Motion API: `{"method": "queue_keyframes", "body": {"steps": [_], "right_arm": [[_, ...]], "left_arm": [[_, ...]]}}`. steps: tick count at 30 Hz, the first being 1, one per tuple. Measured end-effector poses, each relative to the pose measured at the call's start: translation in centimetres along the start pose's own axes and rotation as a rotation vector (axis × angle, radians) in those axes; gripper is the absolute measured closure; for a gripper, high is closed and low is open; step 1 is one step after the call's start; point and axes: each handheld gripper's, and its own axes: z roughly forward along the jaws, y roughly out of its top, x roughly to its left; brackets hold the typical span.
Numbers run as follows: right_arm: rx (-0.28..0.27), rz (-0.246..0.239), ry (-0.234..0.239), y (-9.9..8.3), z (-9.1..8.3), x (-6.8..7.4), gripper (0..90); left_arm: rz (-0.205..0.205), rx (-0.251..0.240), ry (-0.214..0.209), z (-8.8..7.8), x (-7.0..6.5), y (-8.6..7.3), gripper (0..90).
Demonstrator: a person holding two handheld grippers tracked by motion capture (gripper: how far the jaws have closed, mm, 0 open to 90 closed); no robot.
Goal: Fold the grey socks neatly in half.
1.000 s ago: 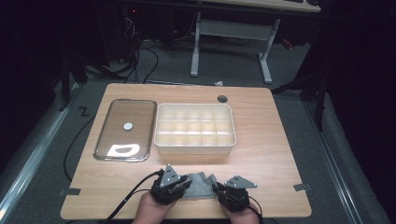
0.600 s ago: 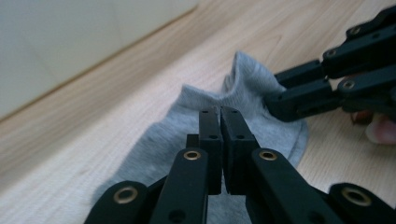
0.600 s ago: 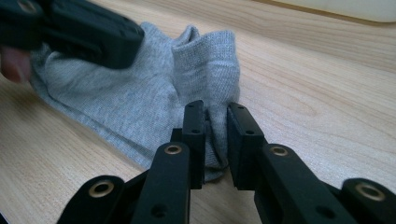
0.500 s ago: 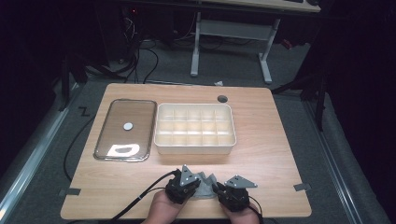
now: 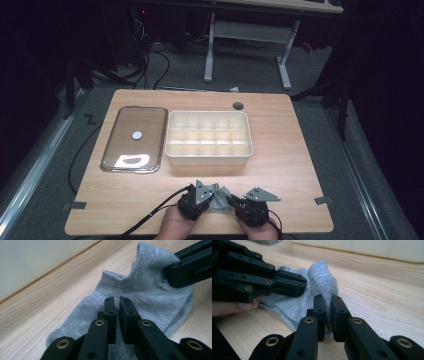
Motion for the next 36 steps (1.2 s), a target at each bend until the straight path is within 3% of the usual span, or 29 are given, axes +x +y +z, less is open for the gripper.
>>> {"method": "queue_keyframes", "body": {"steps": [9, 14, 22, 24, 26, 30, 33, 36], "right_arm": [[-0.044, -0.01, 0.036, 1.1, -0.5, 0.5, 84.4], [-0.048, 0.0, 0.058, 2.2, -0.2, 0.0, 84.4], [-0.051, -0.015, 0.05, 3.0, 0.1, -0.2, 84.5], [-0.049, -0.019, 0.039, 3.1, 0.1, -0.2, 84.4], [-0.046, -0.022, 0.019, 3.2, 0.1, -0.4, 84.4], [-0.046, -0.025, -0.003, 3.1, -0.2, -0.7, 84.4], [-0.049, -0.024, -0.007, 3.1, -0.3, -0.7, 84.4], [-0.046, -0.031, -0.014, 3.2, -0.3, -0.6, 84.4]], "left_arm": [[0.009, 0.001, 0.023, 0.7, 0.0, 0.6, 81.9], [0.016, -0.005, 0.036, 1.3, 0.1, 1.1, 81.4], [0.009, -0.009, 0.042, 1.8, 0.2, 1.5, 80.4], [-0.002, -0.008, 0.032, 1.7, 0.4, 1.7, 75.6], [-0.023, -0.024, 0.03, 1.2, 0.6, 1.8, 69.4], [-0.091, -0.108, 0.038, -1.3, 2.1, 1.5, 61.0], [-0.158, -0.114, 0.017, -2.8, 3.6, 0.4, 55.5], [-0.231, -0.097, -0.032, -3.5, 4.4, -1.3, 52.8]]}}
